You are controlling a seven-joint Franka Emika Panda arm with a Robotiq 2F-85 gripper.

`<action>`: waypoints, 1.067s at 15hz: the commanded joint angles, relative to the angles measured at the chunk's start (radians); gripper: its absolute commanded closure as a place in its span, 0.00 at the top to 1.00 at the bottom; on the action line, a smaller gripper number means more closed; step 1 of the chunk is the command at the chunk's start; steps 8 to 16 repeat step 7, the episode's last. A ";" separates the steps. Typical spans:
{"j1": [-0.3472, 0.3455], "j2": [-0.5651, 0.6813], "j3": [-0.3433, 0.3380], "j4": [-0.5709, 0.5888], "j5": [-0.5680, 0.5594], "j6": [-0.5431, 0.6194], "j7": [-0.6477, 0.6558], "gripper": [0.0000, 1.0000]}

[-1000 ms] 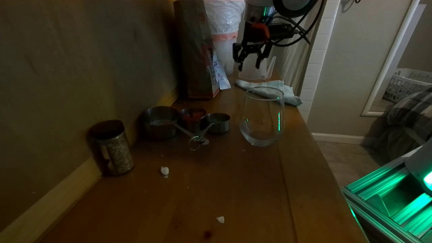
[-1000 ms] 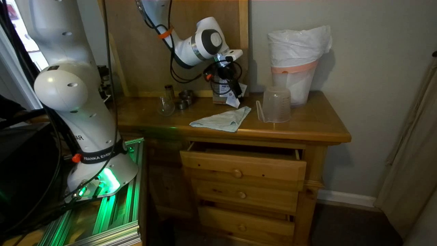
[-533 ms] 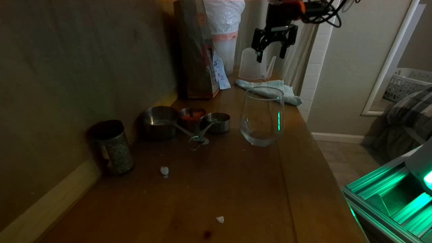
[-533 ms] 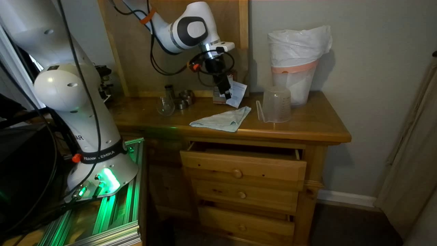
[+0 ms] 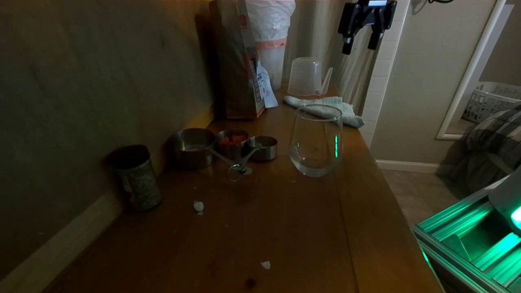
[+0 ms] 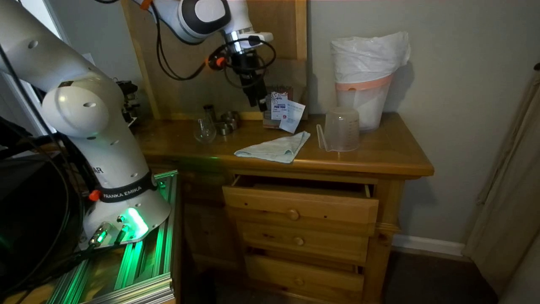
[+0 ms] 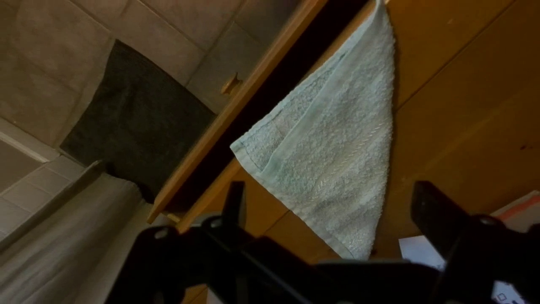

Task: Fold the white cloth in half

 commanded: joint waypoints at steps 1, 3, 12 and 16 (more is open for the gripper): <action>-0.013 -0.034 0.010 -0.005 0.013 -0.033 -0.018 1.00; -0.013 -0.083 0.005 -0.015 0.017 -0.067 -0.033 1.00; -0.013 -0.102 0.004 -0.029 0.018 -0.071 -0.037 1.00; -0.013 -0.102 0.004 -0.029 0.018 -0.071 -0.037 1.00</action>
